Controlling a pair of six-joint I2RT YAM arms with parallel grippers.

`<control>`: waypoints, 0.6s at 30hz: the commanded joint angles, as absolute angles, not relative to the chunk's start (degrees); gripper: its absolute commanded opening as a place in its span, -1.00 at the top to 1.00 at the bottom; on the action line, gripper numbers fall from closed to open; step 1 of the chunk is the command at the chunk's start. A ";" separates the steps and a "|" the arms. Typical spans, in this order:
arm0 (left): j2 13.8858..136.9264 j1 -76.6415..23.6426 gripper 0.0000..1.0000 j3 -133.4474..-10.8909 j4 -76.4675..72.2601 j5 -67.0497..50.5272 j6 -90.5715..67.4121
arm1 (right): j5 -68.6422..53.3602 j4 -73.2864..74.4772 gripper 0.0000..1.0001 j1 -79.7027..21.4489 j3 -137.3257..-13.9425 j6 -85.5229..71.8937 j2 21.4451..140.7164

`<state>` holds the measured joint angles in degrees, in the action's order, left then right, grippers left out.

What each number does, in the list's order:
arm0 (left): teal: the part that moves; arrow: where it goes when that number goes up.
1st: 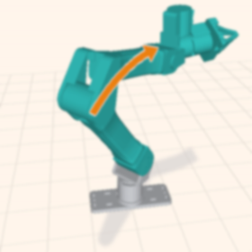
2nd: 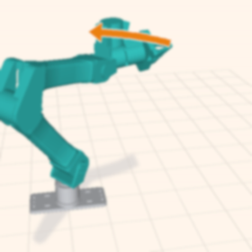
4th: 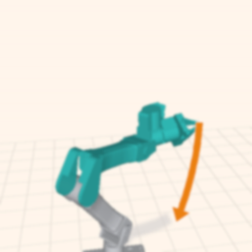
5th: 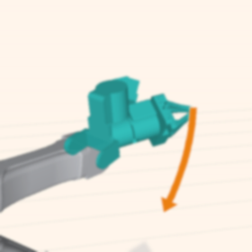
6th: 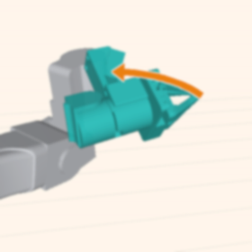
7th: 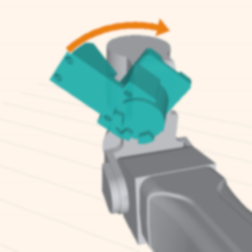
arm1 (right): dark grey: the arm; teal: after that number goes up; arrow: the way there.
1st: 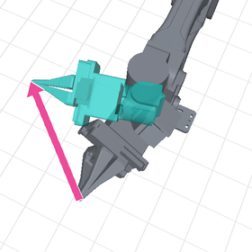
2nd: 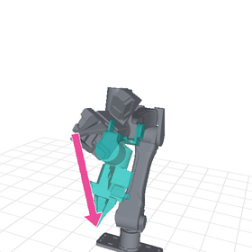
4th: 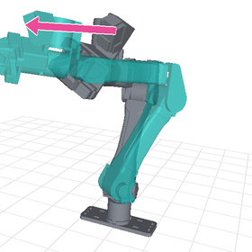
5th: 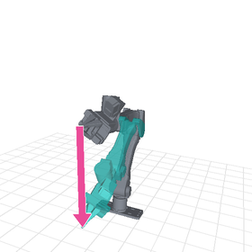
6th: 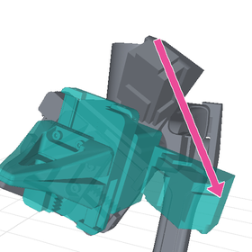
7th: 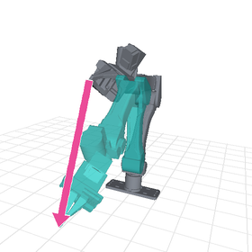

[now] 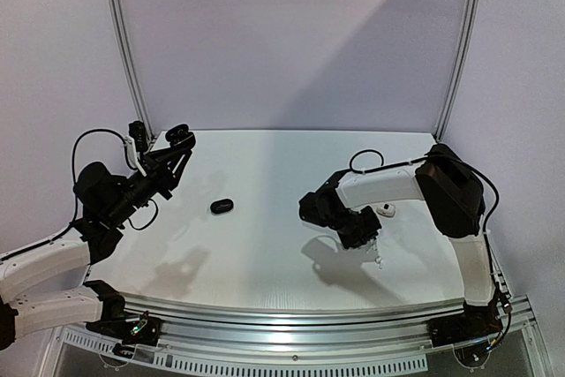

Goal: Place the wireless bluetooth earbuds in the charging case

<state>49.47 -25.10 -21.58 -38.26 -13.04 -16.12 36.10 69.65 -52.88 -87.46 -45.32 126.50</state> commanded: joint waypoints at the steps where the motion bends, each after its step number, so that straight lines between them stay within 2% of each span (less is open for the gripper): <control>1: 49.24 -24.96 1.00 -20.98 -38.68 -13.20 -15.65 | 27.66 64.89 0.85 -53.43 -87.32 -45.66 129.36; 15: 49.13 -24.97 1.00 -20.78 -38.85 -13.36 -15.52 | 23.11 65.20 0.44 -56.52 -94.32 -45.56 134.76; 18: 49.26 -24.99 1.00 -20.79 -38.92 -13.36 -15.54 | 22.49 65.26 0.41 -56.89 -95.63 -45.61 135.40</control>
<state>49.47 -25.10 -21.58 -38.28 -13.04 -16.10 32.67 73.06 -55.51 -95.31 -44.73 130.08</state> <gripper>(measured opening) 0.214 0.291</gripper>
